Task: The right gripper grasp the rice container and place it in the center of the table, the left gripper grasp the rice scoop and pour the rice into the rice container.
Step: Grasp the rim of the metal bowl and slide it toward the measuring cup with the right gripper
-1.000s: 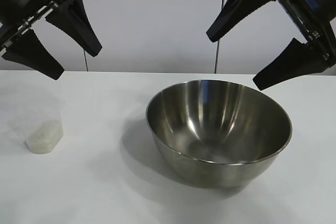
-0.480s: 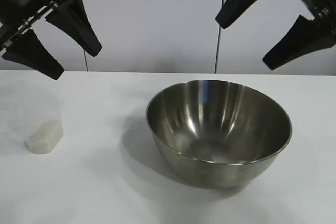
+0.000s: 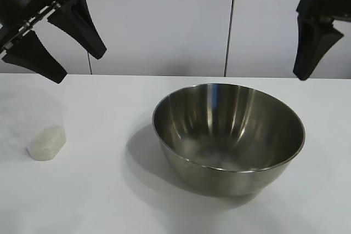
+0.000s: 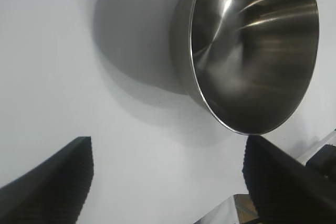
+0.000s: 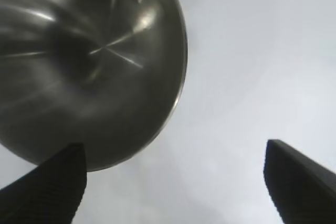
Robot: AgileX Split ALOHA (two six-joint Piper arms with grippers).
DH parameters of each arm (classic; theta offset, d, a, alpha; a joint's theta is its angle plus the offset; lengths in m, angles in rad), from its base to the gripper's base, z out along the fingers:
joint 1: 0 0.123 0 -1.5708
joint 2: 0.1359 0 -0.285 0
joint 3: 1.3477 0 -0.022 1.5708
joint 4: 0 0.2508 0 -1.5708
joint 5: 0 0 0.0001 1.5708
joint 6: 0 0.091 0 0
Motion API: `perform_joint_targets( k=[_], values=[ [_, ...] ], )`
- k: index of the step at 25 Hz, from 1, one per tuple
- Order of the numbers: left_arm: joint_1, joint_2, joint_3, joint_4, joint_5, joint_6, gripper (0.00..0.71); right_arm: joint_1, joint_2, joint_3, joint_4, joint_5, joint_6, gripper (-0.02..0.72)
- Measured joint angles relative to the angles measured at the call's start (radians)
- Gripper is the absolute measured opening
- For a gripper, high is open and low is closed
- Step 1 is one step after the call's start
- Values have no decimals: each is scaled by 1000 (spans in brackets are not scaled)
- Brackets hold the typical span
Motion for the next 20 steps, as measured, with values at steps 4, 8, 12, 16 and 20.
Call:
perform_joint_targets(
  k=[4,8,12,16,20],
  values=[
    [0,0,0,0,0,0,570,0,108,59,15,-117,0,580],
    [0,0,0,0,0,0,570,0,197,64,69,-243,0,561],
    [0,0,0,0,0,0,570,0,263,64,135,-302,-20,222],
    [0,0,0,0,0,0,570,-1,275,63,228,-294,-132,36],
    [0,0,0,0,0,0,570,-19,273,38,353,-227,-242,20]
  ],
)
